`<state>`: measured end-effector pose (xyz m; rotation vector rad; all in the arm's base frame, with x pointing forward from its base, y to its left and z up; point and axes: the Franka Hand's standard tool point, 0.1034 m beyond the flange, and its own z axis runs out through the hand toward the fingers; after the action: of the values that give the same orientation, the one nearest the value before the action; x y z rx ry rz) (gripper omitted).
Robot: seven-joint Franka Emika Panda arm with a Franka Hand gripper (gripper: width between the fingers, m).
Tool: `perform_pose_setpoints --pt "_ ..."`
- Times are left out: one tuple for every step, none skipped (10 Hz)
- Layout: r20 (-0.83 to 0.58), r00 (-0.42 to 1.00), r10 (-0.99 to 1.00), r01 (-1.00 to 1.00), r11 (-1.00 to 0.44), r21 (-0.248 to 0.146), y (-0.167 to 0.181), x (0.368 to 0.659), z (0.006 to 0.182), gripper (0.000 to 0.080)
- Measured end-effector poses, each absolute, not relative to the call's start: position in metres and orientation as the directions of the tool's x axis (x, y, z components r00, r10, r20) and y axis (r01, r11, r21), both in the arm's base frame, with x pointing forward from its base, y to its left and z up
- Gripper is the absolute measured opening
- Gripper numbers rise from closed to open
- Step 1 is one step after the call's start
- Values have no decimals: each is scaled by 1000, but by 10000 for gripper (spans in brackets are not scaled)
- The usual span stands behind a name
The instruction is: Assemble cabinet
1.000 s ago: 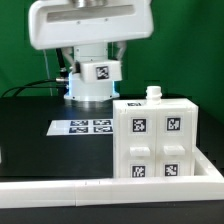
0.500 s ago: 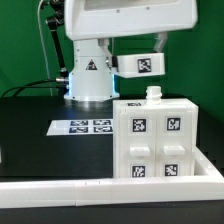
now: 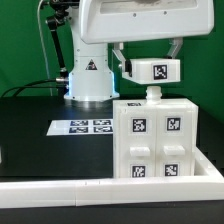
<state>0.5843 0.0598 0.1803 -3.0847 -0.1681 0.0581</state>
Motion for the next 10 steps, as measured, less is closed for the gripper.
perform_pose_setpoints --pt "-34 993 113 111 -992 -52 61 585 179 560" --pt "-34 993 117 115 -992 -52 63 585 176 560" --pt "-33 993 116 114 -992 -51 63 590 175 561" --pt "-30 993 116 114 -992 -49 61 597 173 561" --pt "-29 993 113 111 -993 -48 59 599 172 561" --pt "-28 993 112 110 -993 -48 59 601 172 561" --pt "-23 993 113 112 -993 -47 60 603 172 561" --pt "-20 993 112 111 -993 -47 61 603 172 561" --pt "-17 994 111 110 -993 -47 62 604 172 561" --pt "-14 994 112 111 -993 -47 65 604 172 561"
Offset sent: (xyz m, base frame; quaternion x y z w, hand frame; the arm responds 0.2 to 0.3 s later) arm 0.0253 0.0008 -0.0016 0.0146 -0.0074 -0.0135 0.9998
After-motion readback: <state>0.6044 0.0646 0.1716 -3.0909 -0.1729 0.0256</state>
